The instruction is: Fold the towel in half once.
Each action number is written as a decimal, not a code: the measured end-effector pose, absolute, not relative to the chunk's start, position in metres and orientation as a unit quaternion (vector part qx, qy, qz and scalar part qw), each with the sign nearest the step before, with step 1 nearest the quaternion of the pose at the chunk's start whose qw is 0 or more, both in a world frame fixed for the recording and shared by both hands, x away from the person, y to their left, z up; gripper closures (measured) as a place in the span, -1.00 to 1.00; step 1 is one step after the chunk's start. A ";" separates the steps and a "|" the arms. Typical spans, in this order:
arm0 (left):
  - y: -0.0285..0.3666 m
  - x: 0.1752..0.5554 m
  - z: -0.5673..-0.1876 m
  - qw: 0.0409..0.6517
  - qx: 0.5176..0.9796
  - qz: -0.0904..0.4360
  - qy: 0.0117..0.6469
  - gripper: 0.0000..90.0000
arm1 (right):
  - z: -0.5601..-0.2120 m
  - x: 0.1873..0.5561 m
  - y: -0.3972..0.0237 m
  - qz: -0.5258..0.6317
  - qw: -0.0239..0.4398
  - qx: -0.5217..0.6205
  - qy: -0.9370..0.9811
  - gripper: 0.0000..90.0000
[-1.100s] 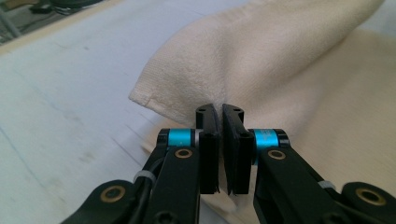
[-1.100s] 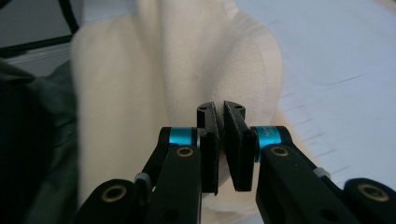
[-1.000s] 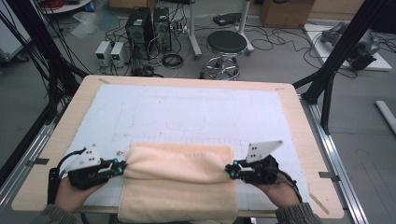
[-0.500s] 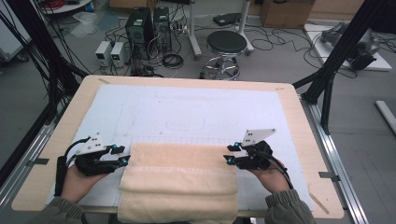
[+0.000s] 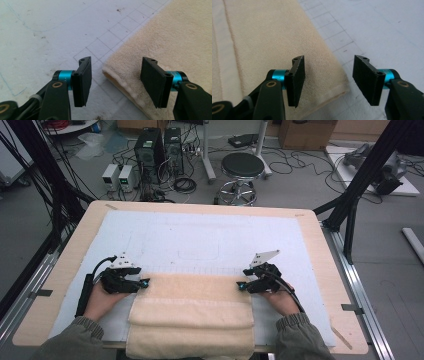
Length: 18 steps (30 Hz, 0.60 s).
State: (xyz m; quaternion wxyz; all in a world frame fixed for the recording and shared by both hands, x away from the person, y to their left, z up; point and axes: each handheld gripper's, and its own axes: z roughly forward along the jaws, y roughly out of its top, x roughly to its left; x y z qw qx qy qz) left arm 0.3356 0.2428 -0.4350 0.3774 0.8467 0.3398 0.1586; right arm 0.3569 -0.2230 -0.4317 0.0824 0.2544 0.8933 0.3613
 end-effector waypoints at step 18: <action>0.241 0.338 -0.437 0.398 0.847 0.093 0.340 0.78 | -0.434 0.353 -0.221 0.375 0.028 0.242 0.894 0.78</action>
